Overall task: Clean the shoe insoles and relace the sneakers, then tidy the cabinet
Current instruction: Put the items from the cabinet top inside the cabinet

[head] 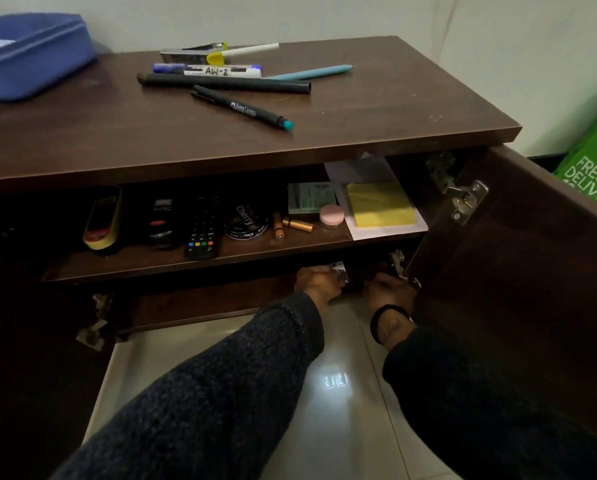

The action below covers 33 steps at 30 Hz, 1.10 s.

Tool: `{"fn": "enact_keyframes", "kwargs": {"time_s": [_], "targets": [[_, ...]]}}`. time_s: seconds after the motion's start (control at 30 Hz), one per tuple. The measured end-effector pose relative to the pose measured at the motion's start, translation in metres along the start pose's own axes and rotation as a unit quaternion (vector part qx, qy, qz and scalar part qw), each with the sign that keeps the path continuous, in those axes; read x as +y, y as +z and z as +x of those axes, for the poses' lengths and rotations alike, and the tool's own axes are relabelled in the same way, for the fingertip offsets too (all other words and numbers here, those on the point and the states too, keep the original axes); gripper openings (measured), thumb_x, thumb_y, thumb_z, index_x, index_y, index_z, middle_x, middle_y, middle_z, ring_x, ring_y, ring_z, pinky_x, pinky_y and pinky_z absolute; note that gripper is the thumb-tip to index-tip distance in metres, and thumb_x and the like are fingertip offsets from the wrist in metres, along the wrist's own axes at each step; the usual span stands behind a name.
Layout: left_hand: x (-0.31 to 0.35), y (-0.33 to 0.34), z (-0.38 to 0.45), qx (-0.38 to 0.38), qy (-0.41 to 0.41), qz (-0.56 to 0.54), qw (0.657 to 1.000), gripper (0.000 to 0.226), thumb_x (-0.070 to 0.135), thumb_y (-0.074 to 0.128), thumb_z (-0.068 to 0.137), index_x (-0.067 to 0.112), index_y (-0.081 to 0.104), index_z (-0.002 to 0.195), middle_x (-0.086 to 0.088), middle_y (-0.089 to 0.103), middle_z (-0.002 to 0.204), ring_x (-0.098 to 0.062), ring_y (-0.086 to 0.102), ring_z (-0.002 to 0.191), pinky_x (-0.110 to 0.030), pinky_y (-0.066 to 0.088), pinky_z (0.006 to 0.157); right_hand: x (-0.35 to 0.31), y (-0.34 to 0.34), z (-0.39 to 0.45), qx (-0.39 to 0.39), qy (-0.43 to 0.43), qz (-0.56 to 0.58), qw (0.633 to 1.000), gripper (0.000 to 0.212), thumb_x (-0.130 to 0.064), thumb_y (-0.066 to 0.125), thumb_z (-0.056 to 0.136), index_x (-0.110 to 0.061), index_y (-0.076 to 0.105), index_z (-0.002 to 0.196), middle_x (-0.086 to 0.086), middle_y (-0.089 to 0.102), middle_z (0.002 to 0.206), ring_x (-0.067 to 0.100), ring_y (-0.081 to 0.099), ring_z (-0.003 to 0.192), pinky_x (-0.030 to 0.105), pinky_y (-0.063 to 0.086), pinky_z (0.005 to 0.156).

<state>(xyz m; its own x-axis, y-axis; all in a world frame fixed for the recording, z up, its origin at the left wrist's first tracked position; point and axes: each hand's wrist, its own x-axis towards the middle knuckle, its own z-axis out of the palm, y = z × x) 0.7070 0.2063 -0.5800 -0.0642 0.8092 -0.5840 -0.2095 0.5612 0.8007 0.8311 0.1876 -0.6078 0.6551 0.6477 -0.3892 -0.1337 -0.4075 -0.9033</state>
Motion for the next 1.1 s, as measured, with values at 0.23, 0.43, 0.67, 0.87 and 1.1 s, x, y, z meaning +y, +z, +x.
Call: {"fn": "enact_keyframes", "kwargs": {"time_s": [0.23,0.43,0.67,0.87,1.1], "targets": [[0.059,-0.030,-0.097,-0.150,0.111,0.487,0.853,0.018,0.016,0.070,0.088,0.013,0.079,0.104,-0.005,0.074,0.094,-0.024,0.071,0.092,-0.022,0.053,0.079,-0.063,-0.047,-0.060,-0.191,-0.194,-0.166,0.948,0.025,0.010,0.063,0.081,-0.009,0.073,0.068,0.003,0.072,0.075,0.022,0.068,0.075,0.034,0.055,0.072],[0.134,-0.051,-0.215,-0.140,0.334,0.652,0.667,0.024,0.038,0.062,0.090,0.020,0.073,0.101,0.001,0.071,0.095,-0.017,0.070,0.083,-0.030,0.061,0.075,-0.193,-0.084,-0.137,-0.433,-0.301,-0.341,0.778,0.014,-0.016,0.070,0.092,-0.025,0.078,0.085,-0.011,0.075,0.088,0.005,0.071,0.085,0.027,0.061,0.076],[0.236,-0.095,-0.244,-0.038,0.589,0.498,0.636,0.016,0.037,0.054,0.098,0.025,0.064,0.095,0.011,0.056,0.084,-0.007,0.053,0.074,-0.025,0.045,0.068,-0.317,-0.073,-0.198,-0.418,-0.419,-0.274,0.758,0.008,-0.018,0.071,0.091,-0.021,0.076,0.096,-0.007,0.076,0.086,0.005,0.072,0.077,0.022,0.057,0.071],[0.258,-0.114,-0.206,0.073,0.489,0.582,0.646,0.043,0.063,0.038,0.099,0.044,0.052,0.135,0.012,0.045,0.102,-0.011,0.058,0.088,-0.032,0.050,0.074,-0.332,-0.004,-0.152,-0.244,-0.473,-0.334,0.778,0.030,-0.034,0.079,0.084,-0.031,0.073,0.112,-0.016,0.071,0.092,-0.005,0.064,0.079,0.007,0.048,0.070],[0.249,-0.102,-0.210,0.128,0.474,0.557,0.670,0.056,0.088,0.042,0.079,0.037,0.050,0.099,0.013,0.044,0.098,-0.006,0.050,0.082,-0.031,0.053,0.073,-0.314,0.037,-0.147,-0.157,-0.498,-0.378,0.765,0.025,-0.045,0.068,0.089,-0.034,0.074,0.110,-0.014,0.068,0.098,0.003,0.060,0.087,0.027,0.052,0.079]]}}
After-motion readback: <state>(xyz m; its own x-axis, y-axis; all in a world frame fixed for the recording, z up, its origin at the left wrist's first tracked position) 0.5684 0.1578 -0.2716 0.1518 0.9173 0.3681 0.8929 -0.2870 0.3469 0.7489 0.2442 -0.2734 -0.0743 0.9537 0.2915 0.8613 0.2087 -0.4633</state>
